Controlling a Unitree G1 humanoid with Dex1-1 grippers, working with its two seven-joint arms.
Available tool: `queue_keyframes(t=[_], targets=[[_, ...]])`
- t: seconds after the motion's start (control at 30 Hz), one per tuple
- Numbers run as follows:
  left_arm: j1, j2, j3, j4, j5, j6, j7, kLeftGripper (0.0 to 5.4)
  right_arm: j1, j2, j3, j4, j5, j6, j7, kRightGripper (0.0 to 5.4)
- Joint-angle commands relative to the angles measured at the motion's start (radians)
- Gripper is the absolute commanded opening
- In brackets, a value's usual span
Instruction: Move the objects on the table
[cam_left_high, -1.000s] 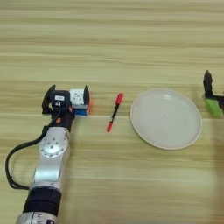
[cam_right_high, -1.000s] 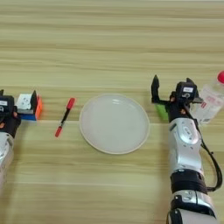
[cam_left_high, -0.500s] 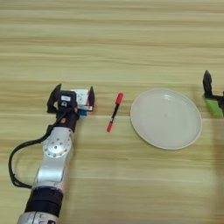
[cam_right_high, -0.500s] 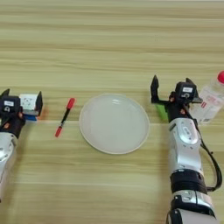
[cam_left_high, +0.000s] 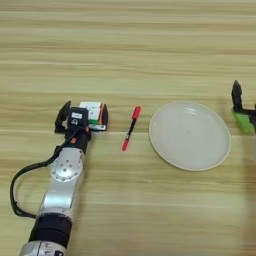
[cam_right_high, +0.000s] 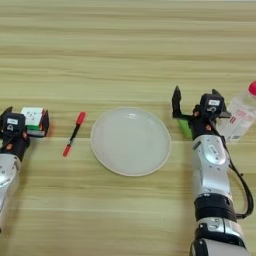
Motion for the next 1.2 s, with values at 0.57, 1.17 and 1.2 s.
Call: queue_keyframes(t=[0.57,1.17,1.2], targets=[[-0.038,0.012,-0.016,0.105,0.014,0.012,-0.002,5.38,-0.017,0.006,0.007,0.002,0.000,0.011,-0.004,5.40],[-0.031,0.009,-0.018,0.092,-0.005,-0.002,-0.032,4.21,-0.016,0.006,0.008,0.002,-0.001,0.011,-0.005,5.40],[-0.031,0.009,-0.017,0.092,-0.006,-0.002,-0.033,4.11,-0.016,0.006,0.008,0.002,-0.001,0.011,-0.005,5.40]])
